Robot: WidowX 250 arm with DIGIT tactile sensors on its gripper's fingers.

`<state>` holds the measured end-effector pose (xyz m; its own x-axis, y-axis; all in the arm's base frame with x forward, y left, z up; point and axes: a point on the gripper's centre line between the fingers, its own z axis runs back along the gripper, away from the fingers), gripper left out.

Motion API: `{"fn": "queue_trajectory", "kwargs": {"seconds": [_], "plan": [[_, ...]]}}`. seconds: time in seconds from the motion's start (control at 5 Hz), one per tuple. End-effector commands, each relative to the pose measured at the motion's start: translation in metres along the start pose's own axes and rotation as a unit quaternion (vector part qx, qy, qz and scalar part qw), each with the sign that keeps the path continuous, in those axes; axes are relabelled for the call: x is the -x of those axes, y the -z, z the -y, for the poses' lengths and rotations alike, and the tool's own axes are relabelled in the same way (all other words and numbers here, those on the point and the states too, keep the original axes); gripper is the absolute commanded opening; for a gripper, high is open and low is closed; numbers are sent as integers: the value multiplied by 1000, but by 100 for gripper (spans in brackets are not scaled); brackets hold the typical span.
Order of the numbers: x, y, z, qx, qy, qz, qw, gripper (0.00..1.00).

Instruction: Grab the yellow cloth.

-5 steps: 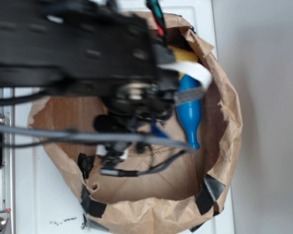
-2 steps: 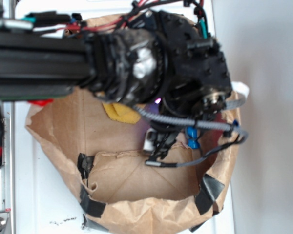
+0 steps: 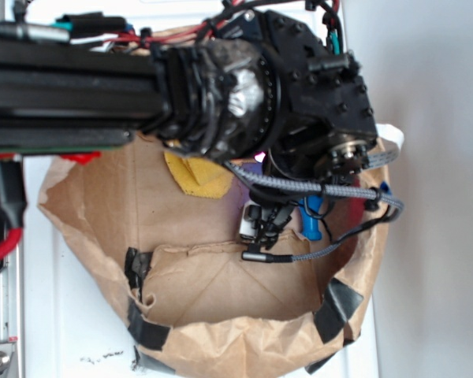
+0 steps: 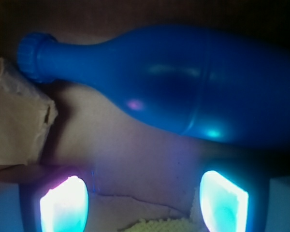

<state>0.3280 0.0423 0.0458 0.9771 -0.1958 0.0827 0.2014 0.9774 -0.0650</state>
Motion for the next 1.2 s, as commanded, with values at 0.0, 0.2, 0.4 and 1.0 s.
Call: {"fn": "queue_trajectory", "kwargs": {"seconds": [0.0,0.2,0.4,1.0], "plan": [[-8,-59,-10,-6,19,87,996,100],[-9,-50,-11,-41,2,79,996,100],[-25,-36,-1,-62,-14,62,996,100],[5,-68,-26,-86,-13,34,996,100]]}}
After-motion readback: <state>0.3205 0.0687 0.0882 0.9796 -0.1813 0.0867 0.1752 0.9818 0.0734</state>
